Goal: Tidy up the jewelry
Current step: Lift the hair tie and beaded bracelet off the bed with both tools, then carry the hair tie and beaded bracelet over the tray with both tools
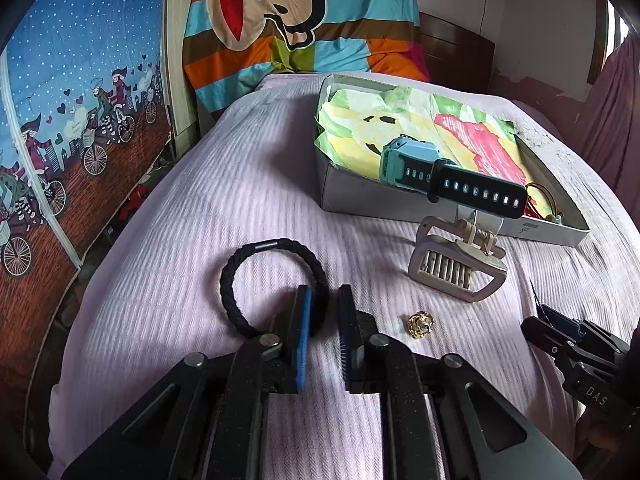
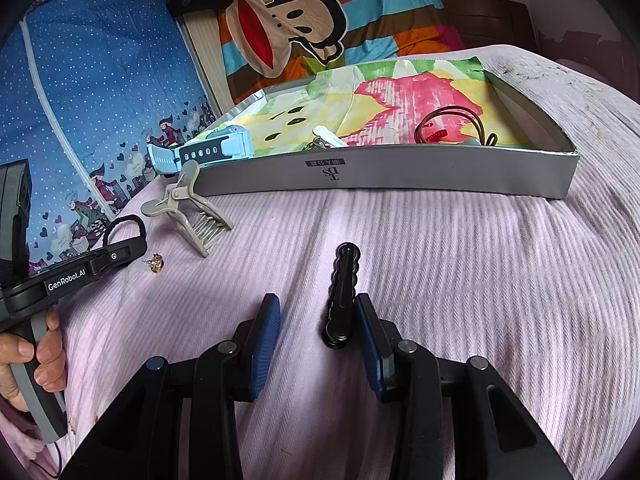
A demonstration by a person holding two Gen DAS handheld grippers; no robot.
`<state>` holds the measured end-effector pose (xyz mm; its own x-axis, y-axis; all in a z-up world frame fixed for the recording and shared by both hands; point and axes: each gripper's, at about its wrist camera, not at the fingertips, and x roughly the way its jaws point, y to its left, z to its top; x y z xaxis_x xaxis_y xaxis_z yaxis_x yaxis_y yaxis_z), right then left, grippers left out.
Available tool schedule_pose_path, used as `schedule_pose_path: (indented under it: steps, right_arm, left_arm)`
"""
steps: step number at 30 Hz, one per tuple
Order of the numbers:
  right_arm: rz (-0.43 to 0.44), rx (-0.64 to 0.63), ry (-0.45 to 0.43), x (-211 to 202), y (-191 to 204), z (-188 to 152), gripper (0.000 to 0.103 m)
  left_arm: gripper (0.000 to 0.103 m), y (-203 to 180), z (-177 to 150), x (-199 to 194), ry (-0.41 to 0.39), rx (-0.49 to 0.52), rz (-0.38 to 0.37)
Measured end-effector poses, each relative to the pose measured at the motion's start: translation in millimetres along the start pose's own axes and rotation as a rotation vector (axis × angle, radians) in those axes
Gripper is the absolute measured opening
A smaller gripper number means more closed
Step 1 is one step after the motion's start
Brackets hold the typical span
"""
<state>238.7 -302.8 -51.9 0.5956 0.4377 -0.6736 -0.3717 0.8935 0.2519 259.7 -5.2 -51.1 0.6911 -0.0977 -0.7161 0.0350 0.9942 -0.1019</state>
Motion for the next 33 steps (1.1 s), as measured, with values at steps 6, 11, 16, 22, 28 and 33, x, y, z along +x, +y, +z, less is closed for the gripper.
schedule_pose_path:
  steps: [6,11,16,22,28,33]
  right_arm:
    - [0.017,-0.006,-0.011,-2.1,0.6,0.1,0.015]
    - [0.025,0.002,-0.052,-11.3,-1.3,0.5,0.015]
    - [0.023,0.008,-0.109,-24.0,-2.3,7.1,0.015]
    - [-0.009,-0.02,-0.214,-40.9,-5.1,27.6,0.015]
    - [-0.062,-0.058,-0.275,-39.1,-16.2,55.8,0.015]
    - [-0.046,0.011,-0.305,-29.6,-37.5,71.7,0.015]
  left_arm:
    - [0.003,-3.0,-2.5,-9.3,-0.037,0.018,-0.062]
    - [0.003,-14.8,-2.2,-29.5,-0.114,0.076,-0.107]
    - [0.003,-35.3,4.3,-46.2,-0.173,0.138,-0.129]
    - [0.003,-59.0,21.0,-59.4,-0.227,0.154,-0.187]
    - [0.003,-90.9,53.4,-56.8,-0.251,0.171,-0.22]
    - [0.003,-112.4,83.4,-34.2,-0.22,0.168,-0.226]
